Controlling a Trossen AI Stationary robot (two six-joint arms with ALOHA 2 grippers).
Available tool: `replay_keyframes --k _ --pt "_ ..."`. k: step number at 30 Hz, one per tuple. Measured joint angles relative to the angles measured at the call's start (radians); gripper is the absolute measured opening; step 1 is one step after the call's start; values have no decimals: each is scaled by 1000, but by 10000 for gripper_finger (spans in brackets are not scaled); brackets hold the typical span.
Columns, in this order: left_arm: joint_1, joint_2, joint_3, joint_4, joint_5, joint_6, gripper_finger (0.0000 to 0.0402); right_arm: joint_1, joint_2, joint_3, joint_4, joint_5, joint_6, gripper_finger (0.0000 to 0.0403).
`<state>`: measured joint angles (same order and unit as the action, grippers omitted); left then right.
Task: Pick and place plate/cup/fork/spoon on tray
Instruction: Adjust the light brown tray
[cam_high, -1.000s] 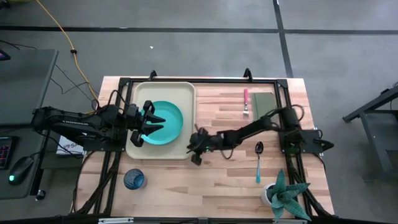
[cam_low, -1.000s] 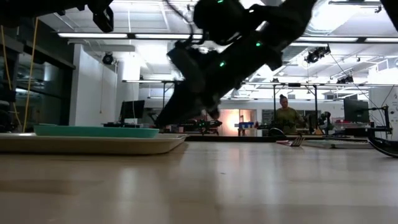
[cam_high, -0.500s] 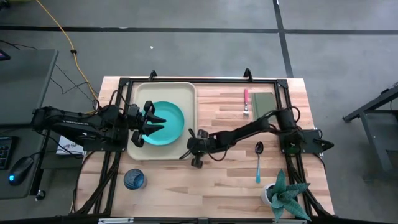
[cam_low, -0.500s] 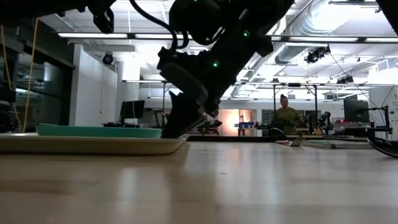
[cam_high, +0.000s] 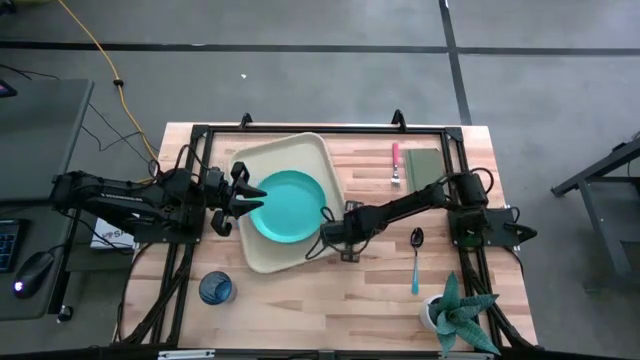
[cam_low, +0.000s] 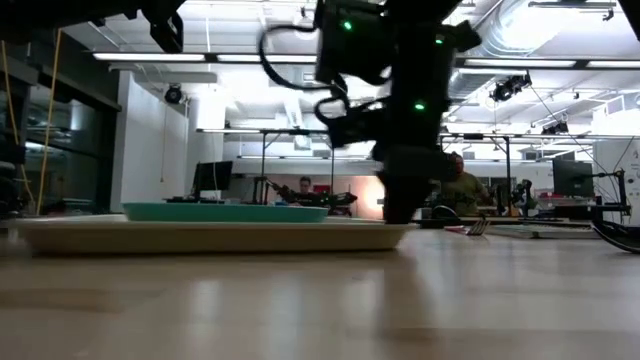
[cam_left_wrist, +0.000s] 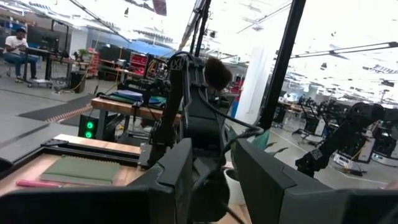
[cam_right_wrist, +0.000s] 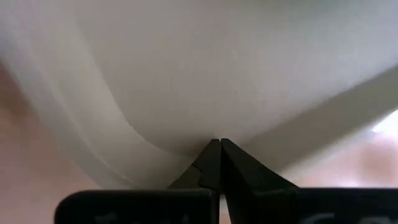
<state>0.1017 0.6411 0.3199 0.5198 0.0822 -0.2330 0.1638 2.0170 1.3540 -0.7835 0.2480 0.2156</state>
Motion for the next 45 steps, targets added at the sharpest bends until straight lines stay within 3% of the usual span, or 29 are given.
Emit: replay_keyframes --k 8,20,25,31,37,41,45 --pt "0 0 0 0 0 0 106 -39 -3 -42 -240 152 -30 0" --pt "0 0 0 -14 -6 3 106 -152 -49 -167 -240 265 -10 0" --pt "0 29 0 -118 -127 37 106 -127 -182 -166 -194 268 28 0" --pt "48 160 19 -271 -297 29 103 -82 -333 -166 -126 241 67 0" --pt "169 379 145 -644 -341 -72 60 -40 -415 -166 -66 118 75 0" --pt "240 526 186 -742 -379 -102 11 -12 -420 -183 -56 110 94 0" --pt "297 625 192 -771 -404 -114 7 4 -420 -301 -17 50 100 0"
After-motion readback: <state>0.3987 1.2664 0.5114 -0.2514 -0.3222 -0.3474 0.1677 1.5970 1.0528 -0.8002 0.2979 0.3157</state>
